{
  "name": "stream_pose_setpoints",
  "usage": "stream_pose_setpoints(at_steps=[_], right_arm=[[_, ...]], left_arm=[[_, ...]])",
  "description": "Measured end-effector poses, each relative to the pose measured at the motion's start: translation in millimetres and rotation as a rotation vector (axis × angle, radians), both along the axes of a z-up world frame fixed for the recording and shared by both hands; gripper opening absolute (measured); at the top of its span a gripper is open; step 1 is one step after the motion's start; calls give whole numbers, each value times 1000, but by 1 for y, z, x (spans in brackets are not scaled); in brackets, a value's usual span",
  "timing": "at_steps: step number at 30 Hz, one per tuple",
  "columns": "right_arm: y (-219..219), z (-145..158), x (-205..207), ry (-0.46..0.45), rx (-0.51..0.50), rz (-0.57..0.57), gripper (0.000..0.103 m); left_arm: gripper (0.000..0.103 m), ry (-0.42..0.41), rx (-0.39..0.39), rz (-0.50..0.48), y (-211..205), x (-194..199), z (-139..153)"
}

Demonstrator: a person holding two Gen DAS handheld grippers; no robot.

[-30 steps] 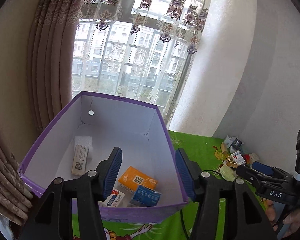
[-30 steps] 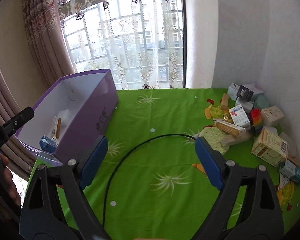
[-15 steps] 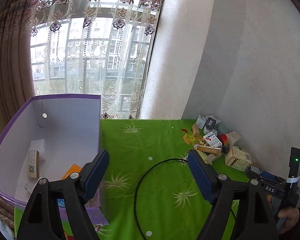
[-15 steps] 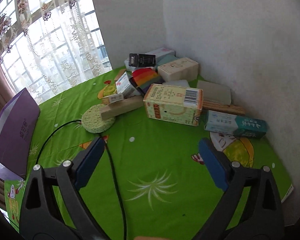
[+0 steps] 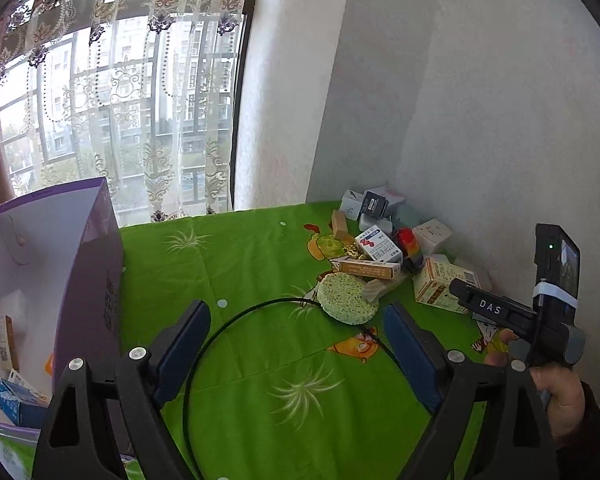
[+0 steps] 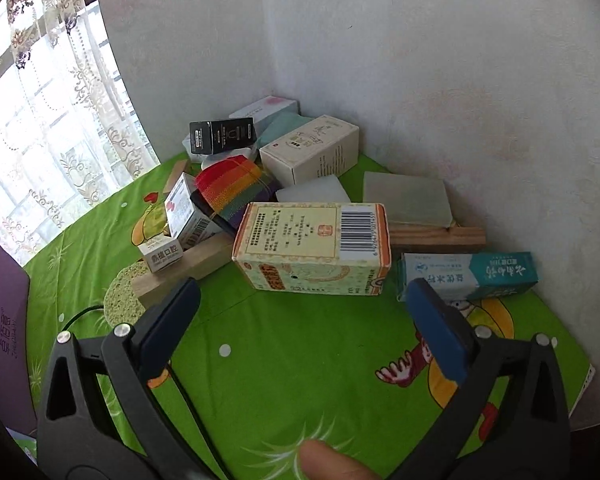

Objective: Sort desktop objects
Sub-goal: 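Move both grippers back toward the pile, then grasp the green round sponge with the left gripper while the right grasps the large cream medicine box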

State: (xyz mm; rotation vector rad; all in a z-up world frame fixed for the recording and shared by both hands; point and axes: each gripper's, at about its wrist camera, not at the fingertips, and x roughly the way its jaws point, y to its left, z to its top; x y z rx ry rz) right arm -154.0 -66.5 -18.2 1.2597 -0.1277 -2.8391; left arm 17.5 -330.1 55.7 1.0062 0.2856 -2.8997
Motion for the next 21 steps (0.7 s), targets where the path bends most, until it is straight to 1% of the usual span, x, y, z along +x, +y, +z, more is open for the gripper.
stream_pose_setpoints(at_steps=[4, 8, 12, 16, 18, 19, 21], right_arm=[[-6, -5, -12, 1, 22, -32, 103], [-6, -14, -23, -22, 31, -55, 103], [-6, -20, -29, -20, 47, -57, 103], [-4, -22, -34, -18, 68, -65, 103], [-3, -17, -29, 22, 85, -66, 103], [-4, -16, -29, 35, 101, -57, 103], [-6, -17, -31, 27, 115, -31, 103]], left_arm=[[90, -27, -18, -40, 10, -15, -9], [90, -59, 1, -74, 16, -31, -20], [90, -93, 5, -107, 23, -48, -34], [90, -127, 51, -150, 29, -66, -50], [90, -146, 58, -168, 33, -73, -58], [90, -152, 64, -174, 35, -76, -60], [90, -158, 77, -184, 36, -81, -64]])
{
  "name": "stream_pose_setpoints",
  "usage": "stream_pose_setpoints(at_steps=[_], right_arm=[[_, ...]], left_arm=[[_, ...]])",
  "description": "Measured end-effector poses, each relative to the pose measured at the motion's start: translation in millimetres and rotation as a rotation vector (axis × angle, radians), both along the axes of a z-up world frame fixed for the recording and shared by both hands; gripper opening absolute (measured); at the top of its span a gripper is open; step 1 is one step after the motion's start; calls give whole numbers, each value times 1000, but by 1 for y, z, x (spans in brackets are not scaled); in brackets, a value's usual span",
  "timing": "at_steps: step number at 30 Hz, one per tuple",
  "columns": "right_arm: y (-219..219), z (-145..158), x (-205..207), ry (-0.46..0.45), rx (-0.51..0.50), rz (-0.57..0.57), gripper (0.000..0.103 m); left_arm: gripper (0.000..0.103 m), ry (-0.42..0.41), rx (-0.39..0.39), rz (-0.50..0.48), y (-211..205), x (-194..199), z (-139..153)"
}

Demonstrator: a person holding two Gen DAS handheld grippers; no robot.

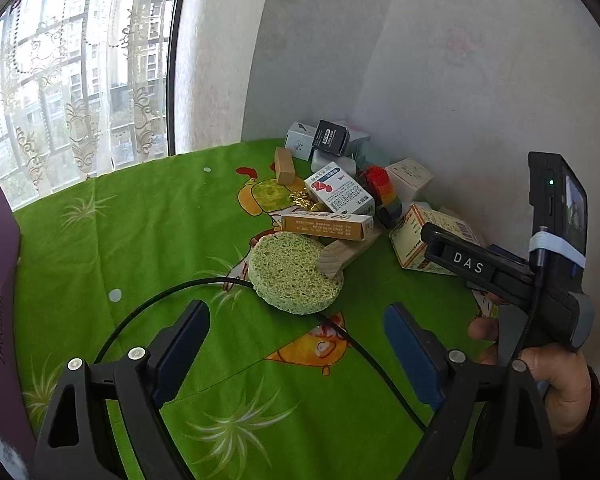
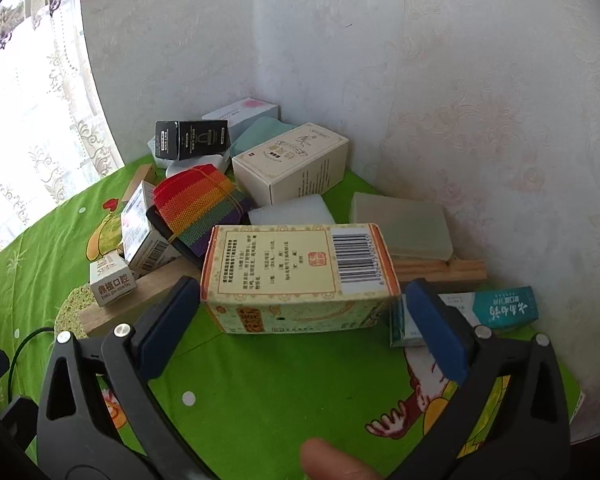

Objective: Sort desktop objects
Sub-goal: 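Grasp the green round sponge with the left gripper while the right grasps the large cream medicine box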

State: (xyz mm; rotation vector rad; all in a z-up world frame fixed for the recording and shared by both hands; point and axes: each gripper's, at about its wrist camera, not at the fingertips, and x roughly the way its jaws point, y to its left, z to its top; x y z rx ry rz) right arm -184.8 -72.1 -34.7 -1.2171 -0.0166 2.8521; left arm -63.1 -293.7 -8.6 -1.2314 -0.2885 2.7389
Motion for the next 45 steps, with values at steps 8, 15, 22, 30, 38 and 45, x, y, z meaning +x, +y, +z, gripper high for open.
stream_pose_setpoints(at_steps=[8, 15, 22, 30, 38, 45], right_arm=[[5, -8, -2, -34, -17, 49, 103], [8, -22, -3, -55, -46, 73, 103], [10, -20, -4, -40, -68, 83, 101], [13, -17, 0, -28, -70, 94, 101], [14, -5, 12, -3, -72, 112, 101], [19, 6, 33, 5, -81, 138, 101]], left_arm=[[90, -25, 12, -38, 11, -17, -11], [90, -56, 21, -40, 11, -35, -27], [90, -80, -21, -63, 18, -55, -42], [91, -93, -112, -86, 24, -68, -50], [89, -106, -125, -78, 22, -70, -49], [81, -107, -139, -107, 30, -53, -44]])
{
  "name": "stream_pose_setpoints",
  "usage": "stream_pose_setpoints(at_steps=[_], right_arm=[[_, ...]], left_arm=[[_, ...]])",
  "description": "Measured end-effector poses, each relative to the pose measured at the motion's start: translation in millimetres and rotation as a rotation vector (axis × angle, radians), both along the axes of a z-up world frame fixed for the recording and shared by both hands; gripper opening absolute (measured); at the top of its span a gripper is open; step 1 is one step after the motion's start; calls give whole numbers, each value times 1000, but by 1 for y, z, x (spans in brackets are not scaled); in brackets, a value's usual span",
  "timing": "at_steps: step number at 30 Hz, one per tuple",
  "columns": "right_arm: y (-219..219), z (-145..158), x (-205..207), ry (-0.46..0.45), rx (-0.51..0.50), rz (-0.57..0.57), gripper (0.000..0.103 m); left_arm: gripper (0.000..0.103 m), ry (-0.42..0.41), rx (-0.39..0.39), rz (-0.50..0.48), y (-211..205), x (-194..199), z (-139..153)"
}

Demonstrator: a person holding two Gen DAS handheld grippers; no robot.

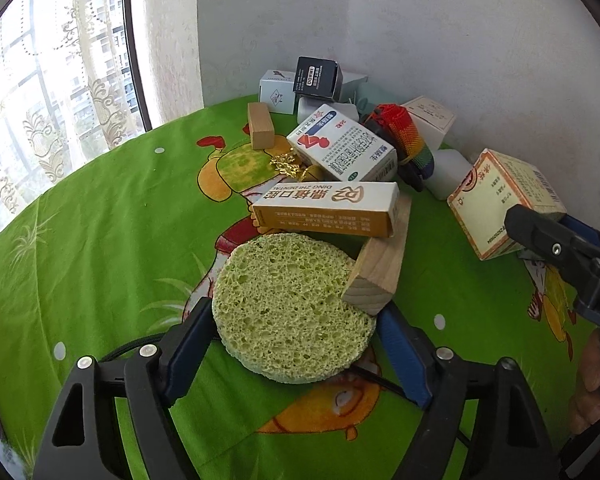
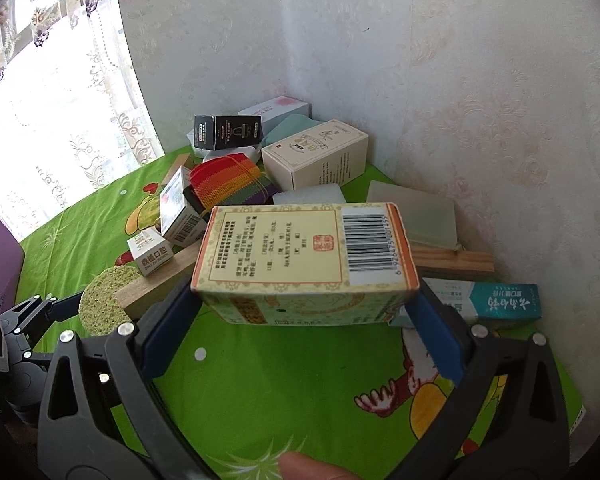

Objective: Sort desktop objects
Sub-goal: 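Grasp the green round sponge with the left gripper while the right grasps the large cream medicine box, then carry the sponge and cream box to the purple box and release them inside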

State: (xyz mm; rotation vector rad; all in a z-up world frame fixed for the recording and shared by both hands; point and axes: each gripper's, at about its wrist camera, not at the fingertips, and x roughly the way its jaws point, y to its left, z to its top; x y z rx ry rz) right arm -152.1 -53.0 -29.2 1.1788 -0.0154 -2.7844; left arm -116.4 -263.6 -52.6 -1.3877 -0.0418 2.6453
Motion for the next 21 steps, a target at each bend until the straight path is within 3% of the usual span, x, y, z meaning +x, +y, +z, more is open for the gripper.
stream_pose_setpoints(at_steps=[11, 21], right_arm=[[-3, 17, 44, 15, -19, 34, 101], [-52, 49, 82, 79, -48, 174, 101]], left_arm=[[81, 56, 53, 47, -4, 66, 31], [81, 224, 44, 285, -71, 151, 94]])
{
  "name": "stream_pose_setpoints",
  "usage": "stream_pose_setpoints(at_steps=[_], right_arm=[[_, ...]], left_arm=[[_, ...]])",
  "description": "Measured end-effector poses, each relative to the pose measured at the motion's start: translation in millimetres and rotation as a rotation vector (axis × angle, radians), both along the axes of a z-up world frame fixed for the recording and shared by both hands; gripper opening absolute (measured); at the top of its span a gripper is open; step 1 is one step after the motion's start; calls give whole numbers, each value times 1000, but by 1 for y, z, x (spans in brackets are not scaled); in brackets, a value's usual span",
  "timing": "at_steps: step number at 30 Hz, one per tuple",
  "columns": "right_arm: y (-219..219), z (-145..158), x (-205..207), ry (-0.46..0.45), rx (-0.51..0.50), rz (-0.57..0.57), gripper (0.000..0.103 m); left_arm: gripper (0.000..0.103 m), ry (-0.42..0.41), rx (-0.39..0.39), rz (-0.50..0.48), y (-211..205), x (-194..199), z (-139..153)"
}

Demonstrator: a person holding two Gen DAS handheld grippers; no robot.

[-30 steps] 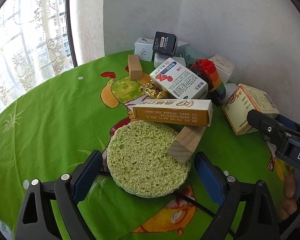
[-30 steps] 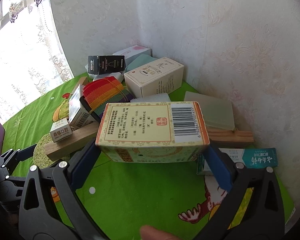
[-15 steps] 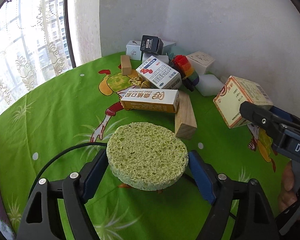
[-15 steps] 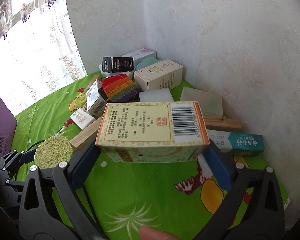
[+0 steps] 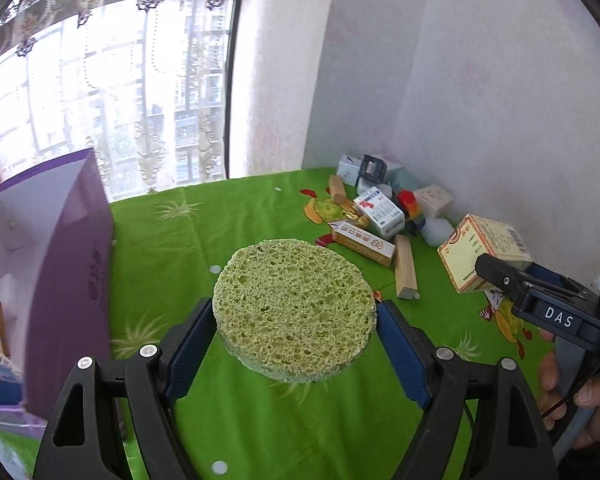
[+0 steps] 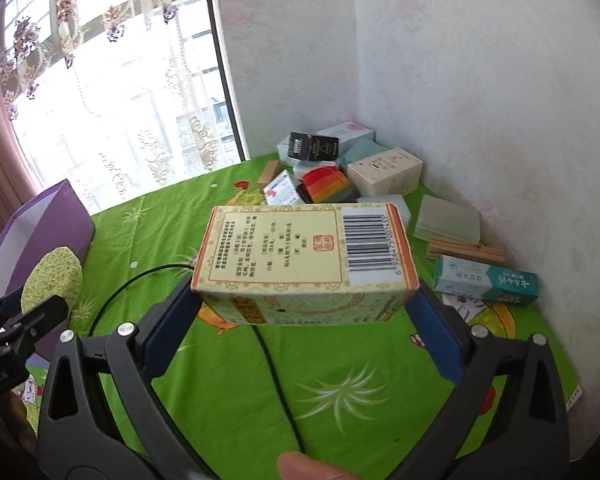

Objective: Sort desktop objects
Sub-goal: 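Carry the sponge and cream box to the purple box and release them inside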

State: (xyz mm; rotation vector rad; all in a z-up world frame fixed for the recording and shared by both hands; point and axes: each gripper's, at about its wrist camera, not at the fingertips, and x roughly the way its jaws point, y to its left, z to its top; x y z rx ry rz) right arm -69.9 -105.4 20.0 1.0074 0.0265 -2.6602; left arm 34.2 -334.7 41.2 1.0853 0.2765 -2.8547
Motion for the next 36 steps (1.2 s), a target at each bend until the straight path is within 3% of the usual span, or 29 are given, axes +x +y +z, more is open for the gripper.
stream_pose_setpoints(at_steps=[8, 14, 19, 27, 36], right_arm=[[-87, 41, 38, 66, -16, 229, 101], [-169, 64, 70, 104, -13, 426, 101], [-237, 61, 94, 121, 20, 563, 101], [-295, 45, 103, 101, 64, 626, 101], [-299, 41, 92, 69, 78, 611, 102]], left_arm=[[81, 116, -45, 244, -84, 66, 36], [81, 123, -48, 400, -144, 102, 35], [81, 132, -40, 466, -174, 124, 31], [81, 125, -18, 531, -208, 145, 20], [87, 114, 14, 525, -217, 140, 14]])
